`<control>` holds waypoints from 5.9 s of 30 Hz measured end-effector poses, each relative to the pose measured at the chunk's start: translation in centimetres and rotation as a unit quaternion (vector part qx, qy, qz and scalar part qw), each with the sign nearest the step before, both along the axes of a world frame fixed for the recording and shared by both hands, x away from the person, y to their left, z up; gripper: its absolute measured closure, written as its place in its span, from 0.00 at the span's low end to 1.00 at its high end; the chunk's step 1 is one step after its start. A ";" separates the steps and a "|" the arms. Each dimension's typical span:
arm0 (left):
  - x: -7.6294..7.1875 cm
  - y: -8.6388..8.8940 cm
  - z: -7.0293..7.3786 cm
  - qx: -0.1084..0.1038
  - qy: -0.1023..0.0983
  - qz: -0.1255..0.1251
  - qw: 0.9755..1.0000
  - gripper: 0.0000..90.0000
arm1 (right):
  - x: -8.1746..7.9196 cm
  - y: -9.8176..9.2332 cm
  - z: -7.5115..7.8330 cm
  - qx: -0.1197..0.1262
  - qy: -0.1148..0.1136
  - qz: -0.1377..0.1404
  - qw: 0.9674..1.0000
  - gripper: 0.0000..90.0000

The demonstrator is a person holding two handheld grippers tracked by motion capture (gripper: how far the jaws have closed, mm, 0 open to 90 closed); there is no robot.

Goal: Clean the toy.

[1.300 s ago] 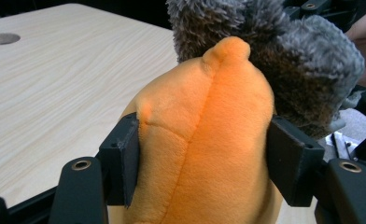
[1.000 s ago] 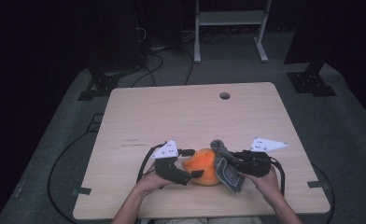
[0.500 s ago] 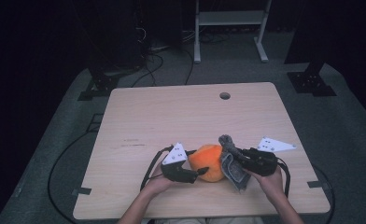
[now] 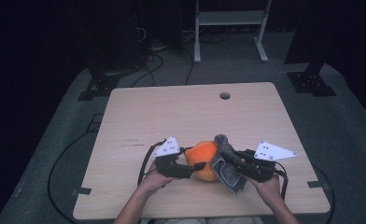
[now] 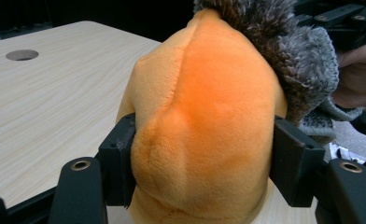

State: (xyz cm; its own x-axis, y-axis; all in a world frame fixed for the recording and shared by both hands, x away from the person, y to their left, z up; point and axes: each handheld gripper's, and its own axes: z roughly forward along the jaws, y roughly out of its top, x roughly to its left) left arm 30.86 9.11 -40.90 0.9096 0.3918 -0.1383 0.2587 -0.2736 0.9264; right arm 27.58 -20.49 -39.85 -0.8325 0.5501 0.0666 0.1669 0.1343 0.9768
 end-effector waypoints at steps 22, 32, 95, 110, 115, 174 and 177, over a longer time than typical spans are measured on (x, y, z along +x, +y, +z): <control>0.3 -0.6 -1.0 0.041 -0.011 0.003 0.999 0.19 | 0.9 0.4 -1.8 -0.039 0.028 0.003 0.999 0.86; 0.2 -1.6 -2.4 0.078 -0.045 0.010 0.996 0.25 | 1.5 -0.5 -2.3 -0.035 0.039 -0.013 0.999 0.86; -1.2 -3.3 -2.7 0.100 -0.074 0.000 0.992 0.38 | 1.2 -0.3 -0.8 -0.054 0.008 -0.016 0.998 0.86; -1.8 -3.7 -2.8 0.113 -0.095 -0.014 0.989 0.37 | -0.1 1.0 0.4 -0.081 -0.012 0.008 0.997 0.86; -1.4 -3.6 -2.6 0.102 -0.086 -0.008 0.991 0.28 | 0.7 -0.9 -0.6 -0.070 0.012 -0.013 0.997 0.86; -4.0 -4.1 -3.6 0.172 -0.194 -0.103 0.960 0.33 | 2.6 -1.1 -0.1 -0.069 0.086 0.067 0.992 0.87; -3.9 -4.0 -3.5 0.170 -0.192 -0.102 0.961 0.33 | 3.1 -2.5 -1.0 -0.060 0.101 0.048 0.992 0.87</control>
